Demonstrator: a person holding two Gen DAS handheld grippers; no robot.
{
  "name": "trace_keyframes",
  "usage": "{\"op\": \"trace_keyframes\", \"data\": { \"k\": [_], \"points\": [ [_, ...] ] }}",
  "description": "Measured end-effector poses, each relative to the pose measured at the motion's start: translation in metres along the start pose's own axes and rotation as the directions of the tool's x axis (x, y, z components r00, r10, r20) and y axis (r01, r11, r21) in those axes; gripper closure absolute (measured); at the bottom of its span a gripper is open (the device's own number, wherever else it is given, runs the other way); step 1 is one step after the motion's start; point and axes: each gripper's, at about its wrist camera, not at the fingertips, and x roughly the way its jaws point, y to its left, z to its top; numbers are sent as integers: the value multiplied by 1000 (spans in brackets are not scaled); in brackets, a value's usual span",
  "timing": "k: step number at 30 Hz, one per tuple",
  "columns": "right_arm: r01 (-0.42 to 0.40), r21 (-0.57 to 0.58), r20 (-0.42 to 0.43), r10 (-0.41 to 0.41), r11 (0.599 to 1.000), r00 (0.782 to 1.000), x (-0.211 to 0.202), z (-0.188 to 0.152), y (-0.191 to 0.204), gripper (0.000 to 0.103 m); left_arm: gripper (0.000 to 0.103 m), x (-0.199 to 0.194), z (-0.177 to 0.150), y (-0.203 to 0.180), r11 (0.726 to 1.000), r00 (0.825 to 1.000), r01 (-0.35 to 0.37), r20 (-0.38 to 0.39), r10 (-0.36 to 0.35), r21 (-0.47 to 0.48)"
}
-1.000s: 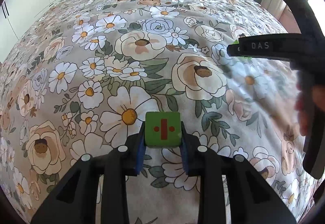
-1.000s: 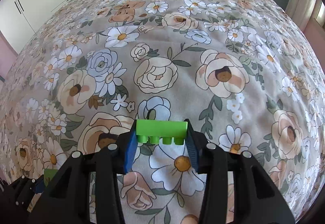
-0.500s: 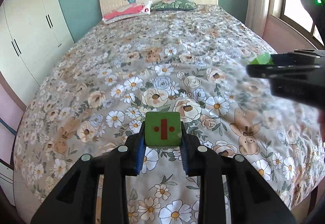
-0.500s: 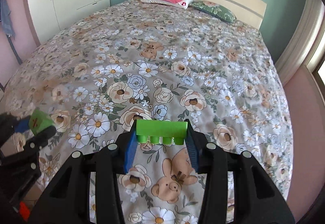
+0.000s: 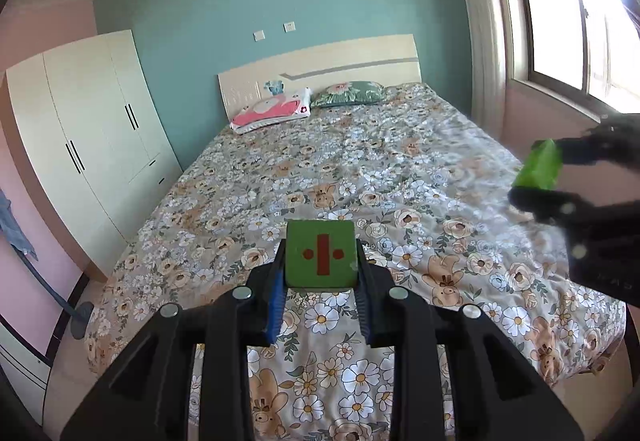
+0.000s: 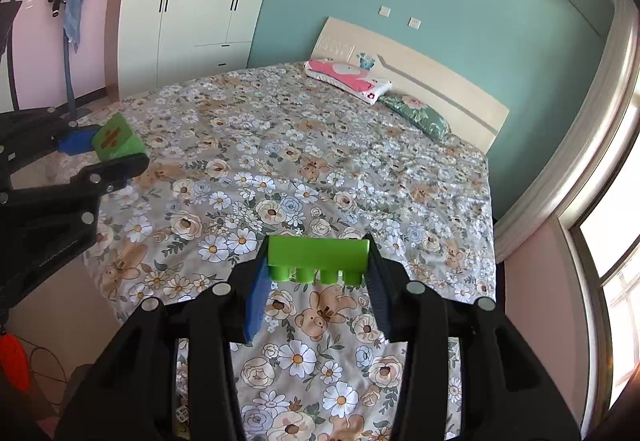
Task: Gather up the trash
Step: 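Carry the green cube and green block with both tools over the wastebasket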
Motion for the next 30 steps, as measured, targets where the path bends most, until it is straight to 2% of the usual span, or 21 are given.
{"op": "trace_keyframes", "data": {
  "k": [3,9,18,24,30],
  "points": [
    [7,-17,35,-7,1000,999,-47,-5,10,59,71,-39,1,-5,1000,999,-17,42,16,14],
    [26,-57,90,-21,998,996,-124,-24,30,59,71,-100,-5,-15,999,995,-4,97,0,39],
    [27,-84,137,-15,996,991,-203,-62,46,59,71,-151,-21,-25,996,990,17,140,-30,91],
    [2,-102,113,9,995,994,-214,-91,51,59,71,-163,-45,-34,990,990,32,135,-50,134],
    [-50,-129,56,58,990,997,-194,-129,65,59,71,-150,-86,-51,976,995,61,67,-76,209]
  ]
}}
